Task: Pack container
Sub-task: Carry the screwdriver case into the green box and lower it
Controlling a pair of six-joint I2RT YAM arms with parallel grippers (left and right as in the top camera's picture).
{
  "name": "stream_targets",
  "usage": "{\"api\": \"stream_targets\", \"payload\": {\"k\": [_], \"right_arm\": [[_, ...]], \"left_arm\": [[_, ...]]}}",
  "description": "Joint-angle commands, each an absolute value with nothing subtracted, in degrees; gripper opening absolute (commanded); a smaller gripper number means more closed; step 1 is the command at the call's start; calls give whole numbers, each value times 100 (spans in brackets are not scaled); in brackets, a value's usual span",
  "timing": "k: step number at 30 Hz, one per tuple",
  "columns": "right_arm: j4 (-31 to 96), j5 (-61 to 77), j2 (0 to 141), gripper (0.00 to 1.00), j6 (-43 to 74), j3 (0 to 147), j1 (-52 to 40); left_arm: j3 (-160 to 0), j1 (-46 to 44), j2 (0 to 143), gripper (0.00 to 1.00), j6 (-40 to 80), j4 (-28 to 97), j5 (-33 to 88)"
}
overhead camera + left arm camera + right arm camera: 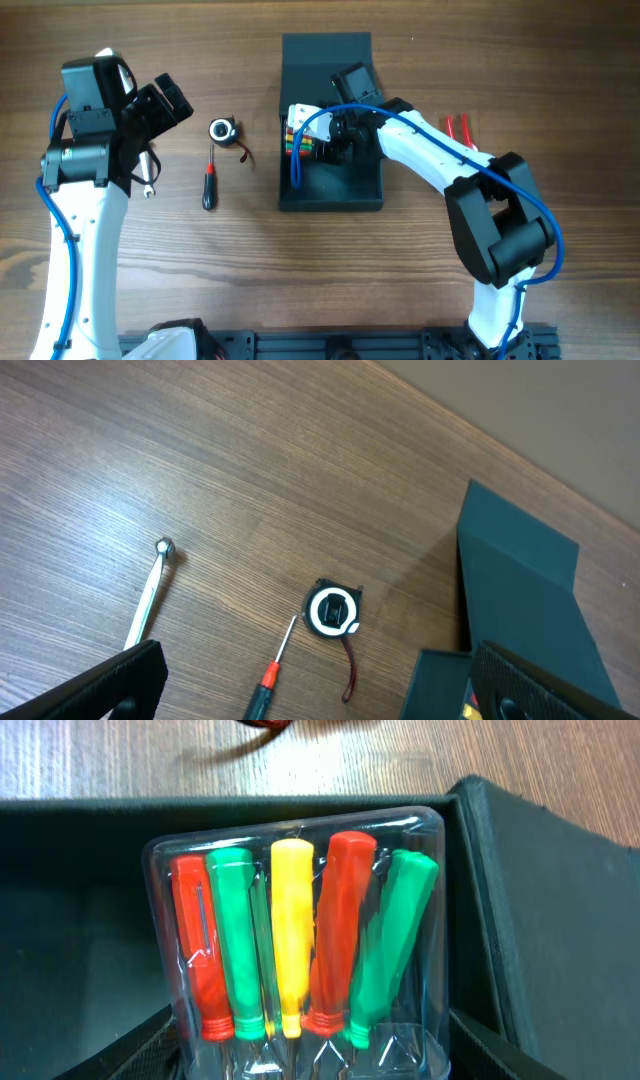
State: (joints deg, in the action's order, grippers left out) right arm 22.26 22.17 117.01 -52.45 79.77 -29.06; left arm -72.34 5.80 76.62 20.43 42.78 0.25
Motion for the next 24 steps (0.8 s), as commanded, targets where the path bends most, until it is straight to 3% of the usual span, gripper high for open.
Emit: {"api": "stream_targets", "payload": {"k": [1,6,12,14,24], "right_arm": [[2222,1929,11655,51,-4652,8075,-2897],[2357,1931,11131,68,-4145,8075,-2897],[2447,1929,10307,77,-3896,8075,-2897],[2467,1929,10197,71,-3907,8075,-2897],[2672,1610,10833,68,-4049,8055,-2893]], "left_arm": [[-7341,617,7684,100,1992,4248,-8],[-7341,617,7684,100,1992,4248,-10],[-7341,620,7684,100,1992,4248,-8],[-7341,617,7684,100,1992,4250,-8],[-7341,617,7684,100,1992,4250,-8]]}}
